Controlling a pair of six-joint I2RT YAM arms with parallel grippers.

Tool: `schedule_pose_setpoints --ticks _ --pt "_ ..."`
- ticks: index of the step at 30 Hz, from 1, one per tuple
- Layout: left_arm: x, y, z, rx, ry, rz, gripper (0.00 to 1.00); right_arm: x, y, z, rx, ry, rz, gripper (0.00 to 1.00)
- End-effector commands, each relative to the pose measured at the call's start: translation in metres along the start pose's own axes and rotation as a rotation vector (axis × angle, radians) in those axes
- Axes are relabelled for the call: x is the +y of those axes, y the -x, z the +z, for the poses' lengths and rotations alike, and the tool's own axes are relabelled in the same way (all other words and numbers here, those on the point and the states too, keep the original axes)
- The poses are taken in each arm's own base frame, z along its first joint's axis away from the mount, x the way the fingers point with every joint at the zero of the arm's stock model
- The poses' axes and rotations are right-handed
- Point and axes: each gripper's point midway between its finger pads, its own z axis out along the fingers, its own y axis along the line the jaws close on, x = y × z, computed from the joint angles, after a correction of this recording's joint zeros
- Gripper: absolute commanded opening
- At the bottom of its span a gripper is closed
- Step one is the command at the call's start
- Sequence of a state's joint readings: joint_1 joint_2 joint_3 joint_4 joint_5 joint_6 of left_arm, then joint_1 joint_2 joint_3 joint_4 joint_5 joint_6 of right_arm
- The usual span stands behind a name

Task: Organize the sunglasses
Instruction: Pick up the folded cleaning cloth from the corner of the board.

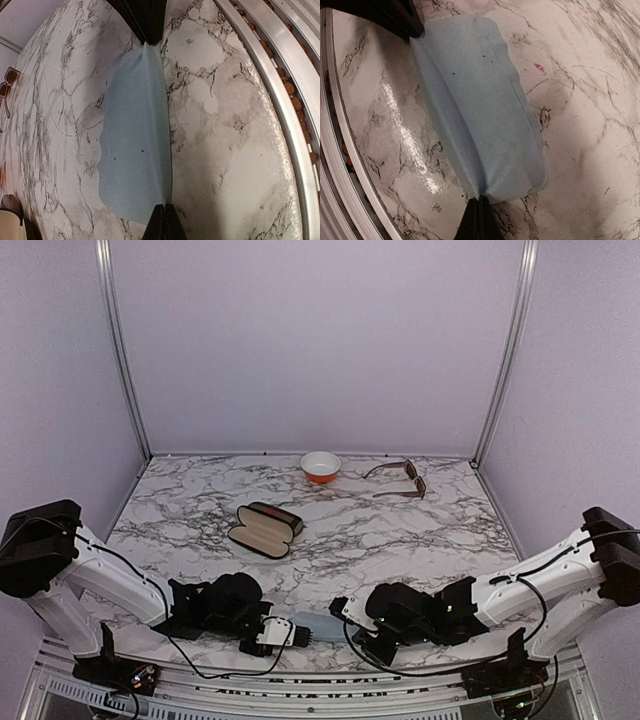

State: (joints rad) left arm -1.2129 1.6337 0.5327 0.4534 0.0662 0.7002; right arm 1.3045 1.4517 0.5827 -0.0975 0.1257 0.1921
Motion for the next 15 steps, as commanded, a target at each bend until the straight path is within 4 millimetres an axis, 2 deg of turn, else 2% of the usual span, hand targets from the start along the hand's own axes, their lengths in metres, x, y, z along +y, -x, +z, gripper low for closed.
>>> schedule_pose_setpoints --ticks 1,7,15 --pt "-0.001 -0.004 -0.006 0.017 0.009 -0.003 0.0 -0.004 0.017 -0.014 -0.025 -0.035 0.008 0.0" --pt "0.01 0.005 -0.013 -0.001 0.049 -0.005 0.0 -0.002 0.034 -0.023 -0.072 -0.028 0.0 0.0" --pt "0.04 0.018 -0.032 -0.045 0.122 -0.029 0.0 -0.01 0.054 -0.031 -0.105 -0.083 -0.029 0.0"
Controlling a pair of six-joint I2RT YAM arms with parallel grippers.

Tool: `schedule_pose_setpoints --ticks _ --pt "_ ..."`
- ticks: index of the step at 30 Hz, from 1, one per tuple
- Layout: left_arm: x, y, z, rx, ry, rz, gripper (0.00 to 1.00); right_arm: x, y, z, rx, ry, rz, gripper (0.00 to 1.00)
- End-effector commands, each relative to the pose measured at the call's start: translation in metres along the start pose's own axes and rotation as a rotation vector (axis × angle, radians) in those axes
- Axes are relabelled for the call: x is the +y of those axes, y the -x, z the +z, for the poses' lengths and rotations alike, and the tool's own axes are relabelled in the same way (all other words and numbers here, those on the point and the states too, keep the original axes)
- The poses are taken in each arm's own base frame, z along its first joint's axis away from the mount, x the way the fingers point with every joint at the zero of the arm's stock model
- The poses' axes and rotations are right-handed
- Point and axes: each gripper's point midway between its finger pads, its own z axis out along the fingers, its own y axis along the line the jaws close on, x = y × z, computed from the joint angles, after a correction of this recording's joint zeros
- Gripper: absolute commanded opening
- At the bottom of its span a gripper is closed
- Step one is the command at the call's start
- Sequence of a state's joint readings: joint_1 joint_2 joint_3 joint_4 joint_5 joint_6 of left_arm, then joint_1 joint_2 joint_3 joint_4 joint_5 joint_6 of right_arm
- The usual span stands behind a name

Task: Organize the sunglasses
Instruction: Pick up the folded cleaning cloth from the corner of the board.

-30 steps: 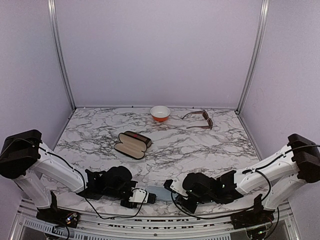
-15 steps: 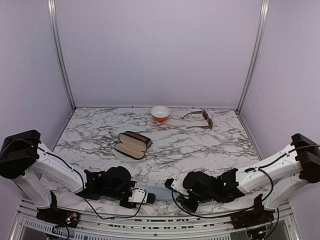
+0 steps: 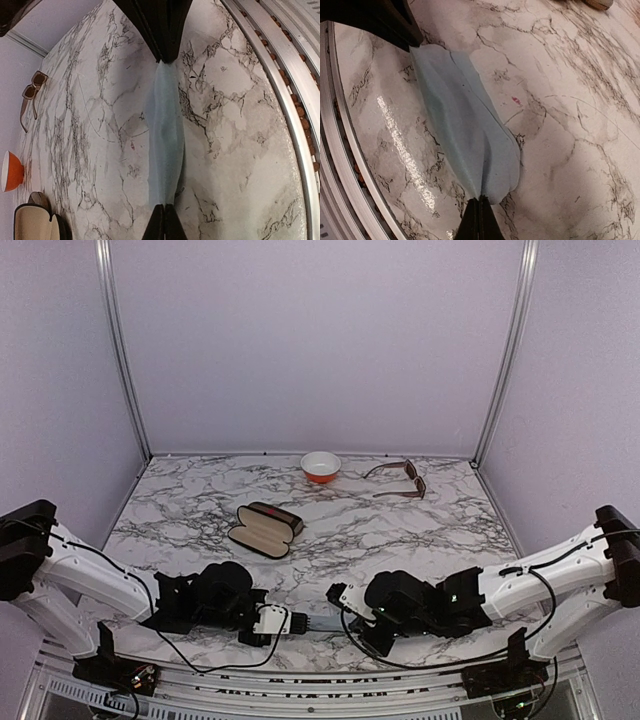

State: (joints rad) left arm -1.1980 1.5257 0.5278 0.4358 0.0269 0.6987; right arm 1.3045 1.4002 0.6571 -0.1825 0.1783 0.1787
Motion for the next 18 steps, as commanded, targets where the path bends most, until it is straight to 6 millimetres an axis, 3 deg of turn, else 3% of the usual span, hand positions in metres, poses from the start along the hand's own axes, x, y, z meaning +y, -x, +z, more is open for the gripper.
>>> schedule_pose_setpoints --ticks 1,10,18 --pt "0.018 0.004 -0.012 -0.01 0.035 -0.023 0.0 -0.005 0.029 -0.011 -0.063 -0.043 -0.027 0.0" --pt "0.047 -0.004 -0.026 0.02 0.08 -0.035 0.0 -0.021 0.059 -0.014 -0.102 -0.095 -0.048 0.0" --pt "0.087 -0.008 -0.042 0.031 0.16 -0.038 0.0 -0.04 0.088 -0.013 -0.142 -0.109 -0.059 0.0"
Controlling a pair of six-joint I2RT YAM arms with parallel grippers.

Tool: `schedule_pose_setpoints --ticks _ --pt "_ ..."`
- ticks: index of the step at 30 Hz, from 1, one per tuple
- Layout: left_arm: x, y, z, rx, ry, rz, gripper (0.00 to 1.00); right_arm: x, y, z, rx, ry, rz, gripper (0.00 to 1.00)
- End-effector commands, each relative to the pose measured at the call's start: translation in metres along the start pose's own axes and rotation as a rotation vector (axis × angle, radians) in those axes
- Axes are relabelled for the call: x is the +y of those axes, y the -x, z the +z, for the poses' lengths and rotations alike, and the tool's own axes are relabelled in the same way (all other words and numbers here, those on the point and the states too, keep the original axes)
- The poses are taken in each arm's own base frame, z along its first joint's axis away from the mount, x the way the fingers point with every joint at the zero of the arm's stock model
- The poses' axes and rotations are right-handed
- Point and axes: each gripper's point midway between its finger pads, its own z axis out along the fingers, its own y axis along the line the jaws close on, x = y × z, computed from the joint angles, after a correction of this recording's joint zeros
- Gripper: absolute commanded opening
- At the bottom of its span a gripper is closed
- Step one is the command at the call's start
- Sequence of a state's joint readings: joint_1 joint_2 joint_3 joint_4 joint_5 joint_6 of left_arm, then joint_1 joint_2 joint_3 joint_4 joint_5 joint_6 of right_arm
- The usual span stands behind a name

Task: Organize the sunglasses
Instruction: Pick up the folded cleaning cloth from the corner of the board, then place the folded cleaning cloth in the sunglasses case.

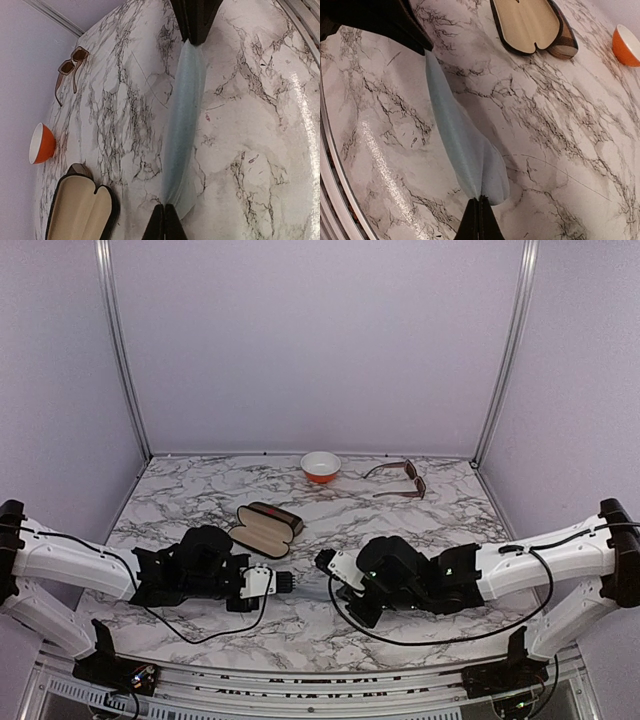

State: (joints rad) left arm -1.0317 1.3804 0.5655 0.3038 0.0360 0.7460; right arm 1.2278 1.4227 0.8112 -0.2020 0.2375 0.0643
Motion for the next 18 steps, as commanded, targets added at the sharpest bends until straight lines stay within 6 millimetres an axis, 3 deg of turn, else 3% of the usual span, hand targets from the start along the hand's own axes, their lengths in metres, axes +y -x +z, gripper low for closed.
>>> schedule_pose_setpoints --ticks 1,18 --pt "0.025 0.007 -0.007 -0.004 0.036 0.014 0.0 -0.012 0.027 0.004 -0.037 -0.01 -0.024 0.0" --pt "0.106 -0.012 -0.023 0.071 0.109 0.024 0.0 -0.041 0.099 0.044 -0.119 -0.024 -0.077 0.0"
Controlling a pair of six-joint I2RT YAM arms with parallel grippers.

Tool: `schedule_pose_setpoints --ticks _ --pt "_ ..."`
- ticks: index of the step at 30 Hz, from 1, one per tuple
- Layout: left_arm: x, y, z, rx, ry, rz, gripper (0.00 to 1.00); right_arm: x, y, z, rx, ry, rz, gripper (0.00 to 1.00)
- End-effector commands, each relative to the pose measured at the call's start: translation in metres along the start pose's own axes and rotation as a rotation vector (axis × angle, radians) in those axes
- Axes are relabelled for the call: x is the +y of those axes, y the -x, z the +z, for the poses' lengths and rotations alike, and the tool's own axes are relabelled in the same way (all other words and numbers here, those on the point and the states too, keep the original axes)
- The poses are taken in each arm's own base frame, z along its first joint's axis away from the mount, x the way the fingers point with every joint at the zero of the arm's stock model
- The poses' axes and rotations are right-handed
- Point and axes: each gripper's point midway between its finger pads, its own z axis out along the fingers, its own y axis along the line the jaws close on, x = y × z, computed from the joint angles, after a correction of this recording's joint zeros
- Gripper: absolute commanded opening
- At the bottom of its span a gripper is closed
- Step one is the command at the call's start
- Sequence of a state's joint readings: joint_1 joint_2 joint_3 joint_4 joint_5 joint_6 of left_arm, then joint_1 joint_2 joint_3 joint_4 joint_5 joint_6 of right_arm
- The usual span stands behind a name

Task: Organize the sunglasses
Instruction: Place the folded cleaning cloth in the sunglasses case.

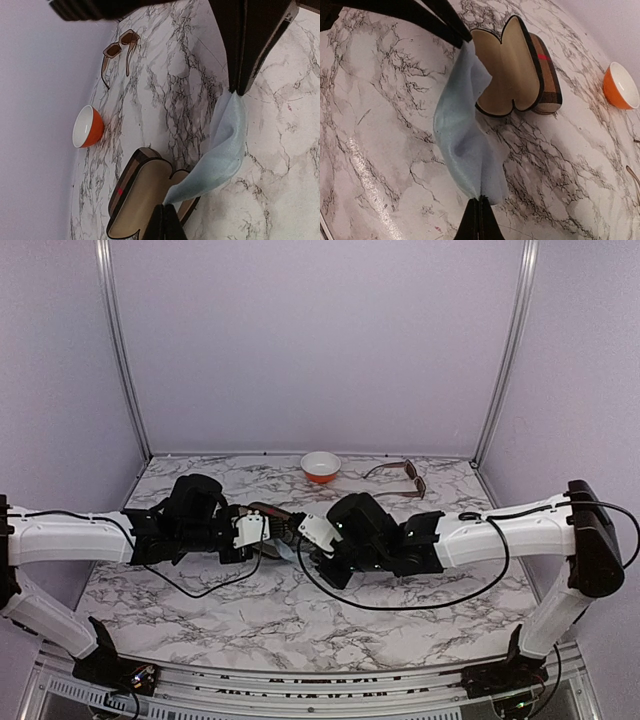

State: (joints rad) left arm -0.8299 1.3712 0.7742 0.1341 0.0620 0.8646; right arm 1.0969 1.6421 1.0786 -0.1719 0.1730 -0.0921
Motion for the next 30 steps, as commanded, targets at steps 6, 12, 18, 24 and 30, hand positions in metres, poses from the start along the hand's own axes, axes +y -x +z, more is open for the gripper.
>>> schedule_pose_setpoints --ticks 6,12,18,24,30 --pt "0.028 -0.029 0.004 0.039 -0.011 0.001 0.0 -0.014 0.041 0.026 -0.072 0.011 -0.034 0.0" --pt "0.047 -0.053 0.01 0.077 0.006 -0.02 0.0 -0.027 0.05 0.047 -0.078 0.008 -0.032 0.0" --pt "0.058 -0.076 0.018 0.129 -0.004 -0.023 0.0 -0.032 0.055 0.068 -0.071 0.006 -0.044 0.0" --pt "0.068 -0.091 0.024 0.157 -0.011 -0.029 0.0 -0.034 0.062 0.084 -0.077 0.007 -0.052 0.0" --pt "0.073 -0.106 0.03 0.189 -0.031 -0.028 0.0 -0.034 0.068 0.099 -0.082 0.011 -0.062 0.0"
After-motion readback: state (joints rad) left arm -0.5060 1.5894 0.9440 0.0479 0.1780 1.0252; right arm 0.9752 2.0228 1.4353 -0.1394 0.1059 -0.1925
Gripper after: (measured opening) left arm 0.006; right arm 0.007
